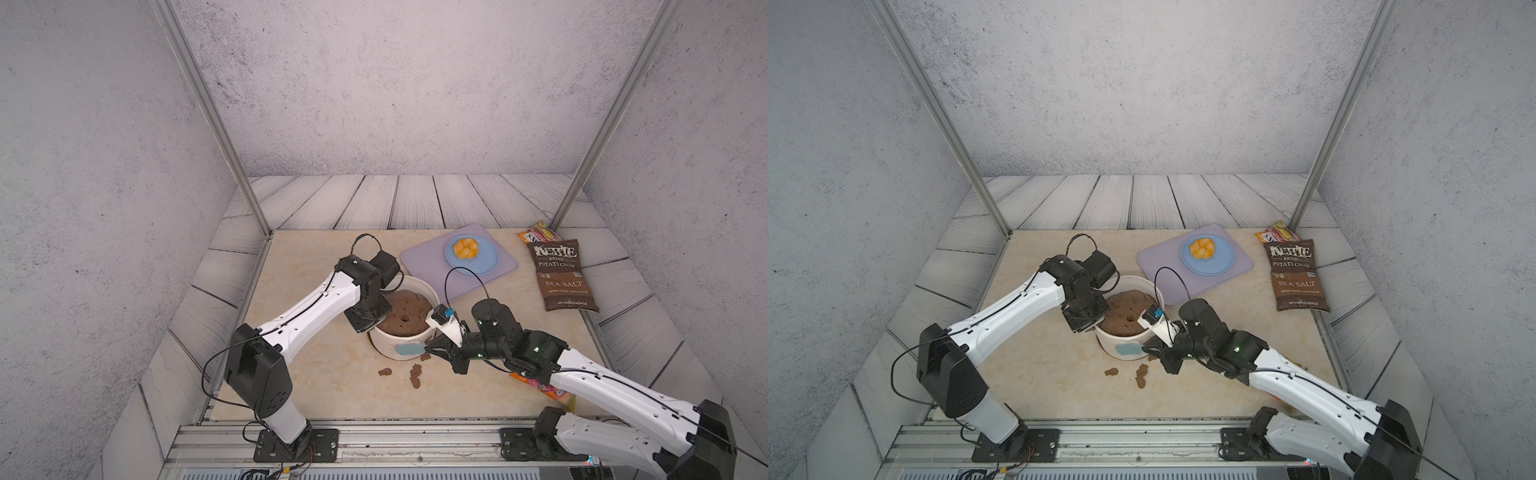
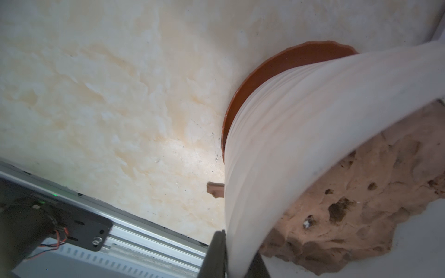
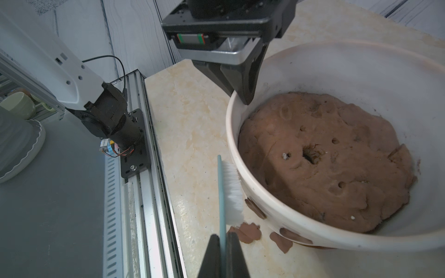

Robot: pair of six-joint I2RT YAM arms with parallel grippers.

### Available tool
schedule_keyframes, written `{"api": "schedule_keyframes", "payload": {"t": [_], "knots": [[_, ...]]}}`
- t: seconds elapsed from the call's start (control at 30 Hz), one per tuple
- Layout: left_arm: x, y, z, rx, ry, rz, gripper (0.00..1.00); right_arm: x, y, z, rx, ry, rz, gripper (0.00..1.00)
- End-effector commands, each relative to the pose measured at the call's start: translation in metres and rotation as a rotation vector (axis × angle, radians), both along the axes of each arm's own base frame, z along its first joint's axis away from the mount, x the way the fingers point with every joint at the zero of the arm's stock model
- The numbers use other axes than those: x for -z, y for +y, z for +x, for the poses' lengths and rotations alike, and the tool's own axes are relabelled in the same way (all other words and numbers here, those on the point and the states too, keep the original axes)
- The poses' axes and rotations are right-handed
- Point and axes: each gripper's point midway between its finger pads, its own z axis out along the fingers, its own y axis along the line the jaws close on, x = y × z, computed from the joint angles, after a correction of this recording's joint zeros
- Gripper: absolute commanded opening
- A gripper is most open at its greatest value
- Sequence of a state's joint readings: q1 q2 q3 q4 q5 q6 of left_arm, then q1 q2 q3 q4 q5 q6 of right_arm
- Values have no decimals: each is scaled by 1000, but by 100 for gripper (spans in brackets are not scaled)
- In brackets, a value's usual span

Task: Scrub the dried mud off the ceramic pot
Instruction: Rotate the pot on the tray, then brush off the soil from the pot.

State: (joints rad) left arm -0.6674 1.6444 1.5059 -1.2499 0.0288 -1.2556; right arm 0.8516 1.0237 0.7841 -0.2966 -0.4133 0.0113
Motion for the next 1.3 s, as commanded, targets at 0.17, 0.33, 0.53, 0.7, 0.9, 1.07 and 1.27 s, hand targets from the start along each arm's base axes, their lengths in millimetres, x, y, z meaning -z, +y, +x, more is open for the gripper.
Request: {"api": "schedule_keyframes", "payload": {"t": [0.17,0.33,0.53,0.7,0.9,1.07,1.27], "knots": [[5,13,28,179,-49,70,15,11,0,21,38,-94,-58,0],[11,7,31,233,-52,54,15,28,-2,26,43,-106,-107,0],[15,3,34,267,-55,41,15,54,-2,24,41,-69,-132,0],[16,1,37,289,-67,37,15,70,-7,17,36,-34,-146,0],[17,0,41,315,-73,37,15,76,-11,0,7,10,-145,0],[15,2,48,367,-95,56,16,60,-13,-16,-31,31,-118,0],[14,3,59,467,-126,70,16,24,-11,-25,-66,16,-53,0]]}}
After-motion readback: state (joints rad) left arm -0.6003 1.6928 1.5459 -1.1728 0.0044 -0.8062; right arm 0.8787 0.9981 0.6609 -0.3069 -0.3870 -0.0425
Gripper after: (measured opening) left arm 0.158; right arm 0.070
